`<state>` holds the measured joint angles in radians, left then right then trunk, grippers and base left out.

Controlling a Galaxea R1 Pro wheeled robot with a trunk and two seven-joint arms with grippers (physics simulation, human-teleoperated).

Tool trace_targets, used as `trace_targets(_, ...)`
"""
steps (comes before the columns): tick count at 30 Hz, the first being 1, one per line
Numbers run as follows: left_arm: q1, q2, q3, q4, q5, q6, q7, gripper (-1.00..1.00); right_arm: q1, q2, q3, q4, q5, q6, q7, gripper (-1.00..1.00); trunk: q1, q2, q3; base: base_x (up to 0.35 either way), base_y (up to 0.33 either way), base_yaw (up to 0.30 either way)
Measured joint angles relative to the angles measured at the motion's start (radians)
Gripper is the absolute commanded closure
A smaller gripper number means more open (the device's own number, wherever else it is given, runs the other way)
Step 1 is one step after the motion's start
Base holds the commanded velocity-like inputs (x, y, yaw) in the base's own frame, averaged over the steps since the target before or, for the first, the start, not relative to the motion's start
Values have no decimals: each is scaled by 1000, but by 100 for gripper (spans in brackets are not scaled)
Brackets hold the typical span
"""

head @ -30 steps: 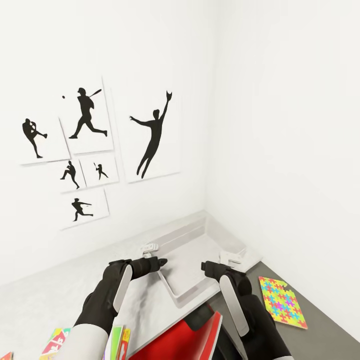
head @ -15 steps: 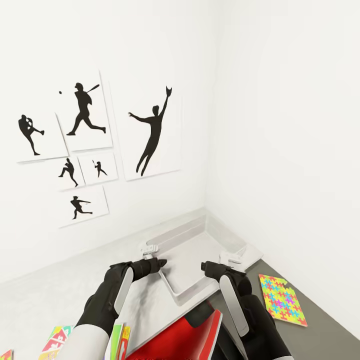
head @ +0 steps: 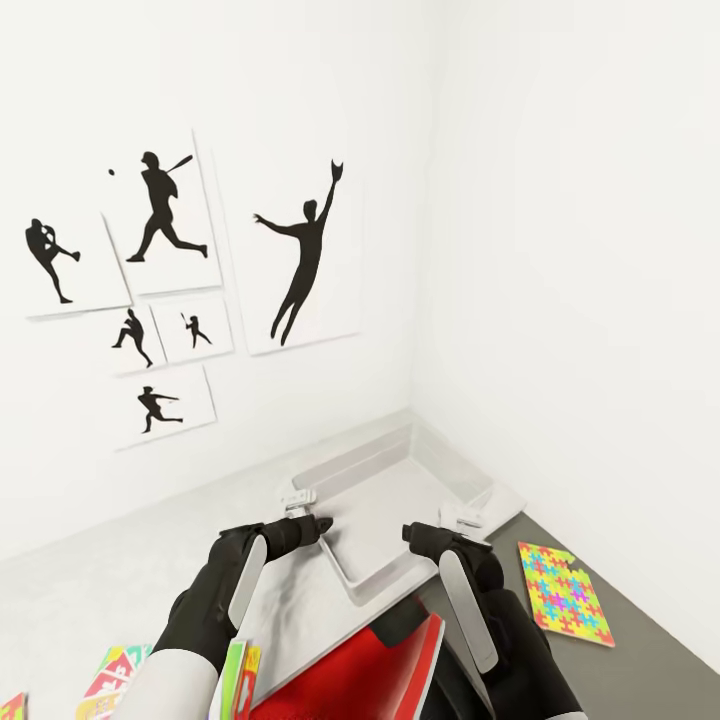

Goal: Put all the toys in the child's room - the three board games (two on the bed and one on the table), the two jigsaw puzzles on the table, and the tennis ball on the table - inside the toy box on the table in the child's room.

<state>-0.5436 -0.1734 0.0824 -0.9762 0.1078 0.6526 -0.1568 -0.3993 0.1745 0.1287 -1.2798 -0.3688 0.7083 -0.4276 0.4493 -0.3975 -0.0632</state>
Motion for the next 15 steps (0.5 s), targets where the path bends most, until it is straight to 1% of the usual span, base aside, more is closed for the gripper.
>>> trace_targets(15, 0, 0, -3, 2, -2, -1, -1, -100, 0, 0, 0, 0, 0, 0, 0, -100, 0, 0, -25, 0, 0, 0)
